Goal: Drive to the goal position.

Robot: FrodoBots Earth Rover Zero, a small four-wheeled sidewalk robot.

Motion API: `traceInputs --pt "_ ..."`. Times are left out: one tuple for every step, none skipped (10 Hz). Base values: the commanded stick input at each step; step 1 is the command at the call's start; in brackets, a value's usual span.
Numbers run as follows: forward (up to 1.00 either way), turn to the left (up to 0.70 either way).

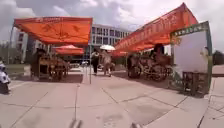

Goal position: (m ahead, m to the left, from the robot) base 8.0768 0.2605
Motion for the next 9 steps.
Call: traceInputs --pt "0.85 -0.01" --pt "0.85 -0.01" --pt "0.85 -0.01" --pt "0.85 -0.01" --pt "0.85 -0.01" --pt "0.85 -0.01" --pt "0.85 -0.01" --pt "0.85 -0.01" --pt "0.85 -0.01"
